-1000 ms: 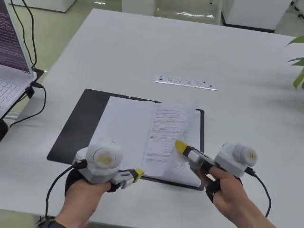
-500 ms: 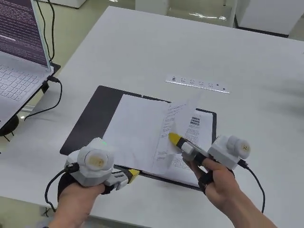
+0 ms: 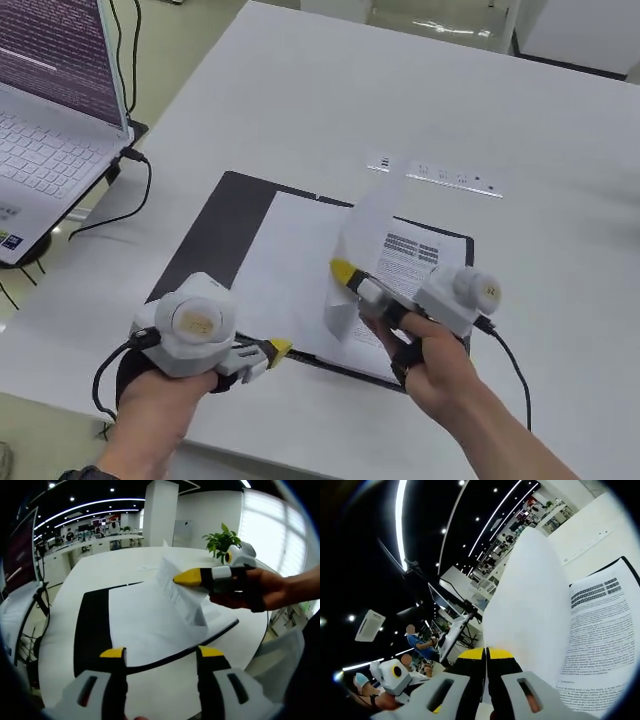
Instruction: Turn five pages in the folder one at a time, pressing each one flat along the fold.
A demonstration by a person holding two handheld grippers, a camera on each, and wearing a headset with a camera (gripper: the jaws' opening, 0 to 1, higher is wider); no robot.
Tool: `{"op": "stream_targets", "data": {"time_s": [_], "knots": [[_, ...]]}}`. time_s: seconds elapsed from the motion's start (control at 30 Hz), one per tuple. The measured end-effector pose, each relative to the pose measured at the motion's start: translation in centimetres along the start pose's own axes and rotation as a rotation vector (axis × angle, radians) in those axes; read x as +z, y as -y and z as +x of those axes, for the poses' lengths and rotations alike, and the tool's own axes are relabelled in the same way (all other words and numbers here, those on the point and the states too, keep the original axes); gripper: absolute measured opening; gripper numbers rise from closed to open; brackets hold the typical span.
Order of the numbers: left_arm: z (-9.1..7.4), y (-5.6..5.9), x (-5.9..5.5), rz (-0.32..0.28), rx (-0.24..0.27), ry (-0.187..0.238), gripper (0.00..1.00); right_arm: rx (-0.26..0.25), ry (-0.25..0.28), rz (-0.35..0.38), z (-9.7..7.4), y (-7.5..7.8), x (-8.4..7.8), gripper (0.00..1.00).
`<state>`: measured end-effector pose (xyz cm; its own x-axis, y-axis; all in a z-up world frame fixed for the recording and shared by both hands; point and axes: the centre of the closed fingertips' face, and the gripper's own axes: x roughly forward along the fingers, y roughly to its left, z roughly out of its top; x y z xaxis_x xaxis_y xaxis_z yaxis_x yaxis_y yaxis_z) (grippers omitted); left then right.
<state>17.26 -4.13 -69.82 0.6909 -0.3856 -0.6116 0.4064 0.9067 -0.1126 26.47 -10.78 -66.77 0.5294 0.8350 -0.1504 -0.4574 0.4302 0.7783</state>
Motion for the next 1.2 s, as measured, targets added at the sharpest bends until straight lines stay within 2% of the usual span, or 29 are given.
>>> {"op": "stream_targets", "data": {"time_s": [0.17, 0.33, 0.5, 0.73, 0.83, 0.97, 1.2], "knots": [[-0.4, -0.7, -0.2, -0.006, 0.007, 0.002, 0.56, 0.008, -0.006, 0.01, 0.8, -0.3, -0.4, 0.0], [-0.6, -1.5, -0.4, -0.01, 0.011, -0.003, 0.56, 0.012, -0.044, 0.01, 1.9, -0.6, -1.9, 0.0], [-1.2, -2.4, -0.4, -0.02, 0.018, 0.004, 0.56, 0.022, -0.058, 0.02, 3.2, -1.0, -3.0, 0.0], [-2.0, -4.2, -0.9, -0.037, 0.042, -0.004, 0.56, 0.036, -0.088, 0.042, 4.9, -1.4, -4.6, 0.0], [-2.5, -4.7, -0.6, -0.077, 0.049, 0.019, 0.56, 0.042, -0.101, 0.045, 5.6, -1.3, -5.2, 0.0], [-3.0, -5.3, -0.9, -0.068, 0.061, 0.01, 0.56, 0.049, -0.104, 0.061, 6.4, -1.5, -5.7, 0.0], [-3.7, -6.5, -1.5, -0.089, 0.077, 0.008, 0.56, 0.034, -0.136, 0.083, 7.6, -0.4, -7.1, 0.0]]}}
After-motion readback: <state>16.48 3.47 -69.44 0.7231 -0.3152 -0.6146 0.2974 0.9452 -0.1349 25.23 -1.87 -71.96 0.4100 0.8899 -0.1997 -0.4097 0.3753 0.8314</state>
